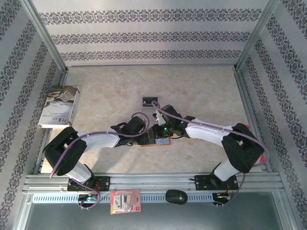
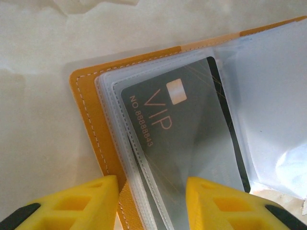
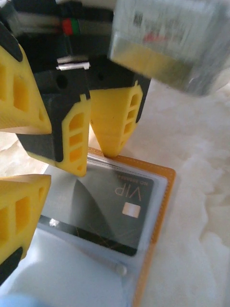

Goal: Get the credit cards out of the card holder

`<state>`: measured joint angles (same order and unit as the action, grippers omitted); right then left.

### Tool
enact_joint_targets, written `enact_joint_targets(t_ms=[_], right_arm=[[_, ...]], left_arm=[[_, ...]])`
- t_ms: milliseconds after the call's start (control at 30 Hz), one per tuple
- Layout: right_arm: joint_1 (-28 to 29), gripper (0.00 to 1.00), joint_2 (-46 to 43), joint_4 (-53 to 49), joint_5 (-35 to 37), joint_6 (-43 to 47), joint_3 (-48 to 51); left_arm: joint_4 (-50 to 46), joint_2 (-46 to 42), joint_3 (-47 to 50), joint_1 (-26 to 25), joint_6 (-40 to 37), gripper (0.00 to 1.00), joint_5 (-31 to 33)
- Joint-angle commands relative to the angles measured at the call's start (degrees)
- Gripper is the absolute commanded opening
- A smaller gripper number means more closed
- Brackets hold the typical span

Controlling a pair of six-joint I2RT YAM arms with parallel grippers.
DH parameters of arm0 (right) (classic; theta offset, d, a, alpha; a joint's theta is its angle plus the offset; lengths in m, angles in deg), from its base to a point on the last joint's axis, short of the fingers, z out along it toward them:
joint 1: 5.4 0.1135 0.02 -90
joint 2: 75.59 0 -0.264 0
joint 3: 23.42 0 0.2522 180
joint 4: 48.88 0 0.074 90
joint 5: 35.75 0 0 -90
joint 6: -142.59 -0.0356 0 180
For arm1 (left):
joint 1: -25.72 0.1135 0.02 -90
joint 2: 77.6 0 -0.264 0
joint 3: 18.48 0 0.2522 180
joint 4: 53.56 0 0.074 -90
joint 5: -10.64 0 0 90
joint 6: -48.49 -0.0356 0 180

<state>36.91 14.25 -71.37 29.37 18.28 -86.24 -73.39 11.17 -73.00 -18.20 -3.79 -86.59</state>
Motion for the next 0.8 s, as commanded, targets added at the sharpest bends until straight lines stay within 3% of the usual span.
enact_joint_targets(t_ms=[0,400,767], right_arm=[[0.0,0.25,2.7,-2.57,2.12,-1.14,-0.69],[-4.44,0.25,-2.14,-6.73,14.73,-4.58,9.73],[-6.4,0.25,-10.9,-13.88,22.77,-3.5,9.03]], left_arm=[[-1.13,1.24,0.03,-0.95,-0.63,0.41,-0.6],[0.87,4.12,1.22,-0.22,-0.9,0.35,-1.73],[1.3,4.32,1.73,0.42,-0.62,0.35,-2.31]])
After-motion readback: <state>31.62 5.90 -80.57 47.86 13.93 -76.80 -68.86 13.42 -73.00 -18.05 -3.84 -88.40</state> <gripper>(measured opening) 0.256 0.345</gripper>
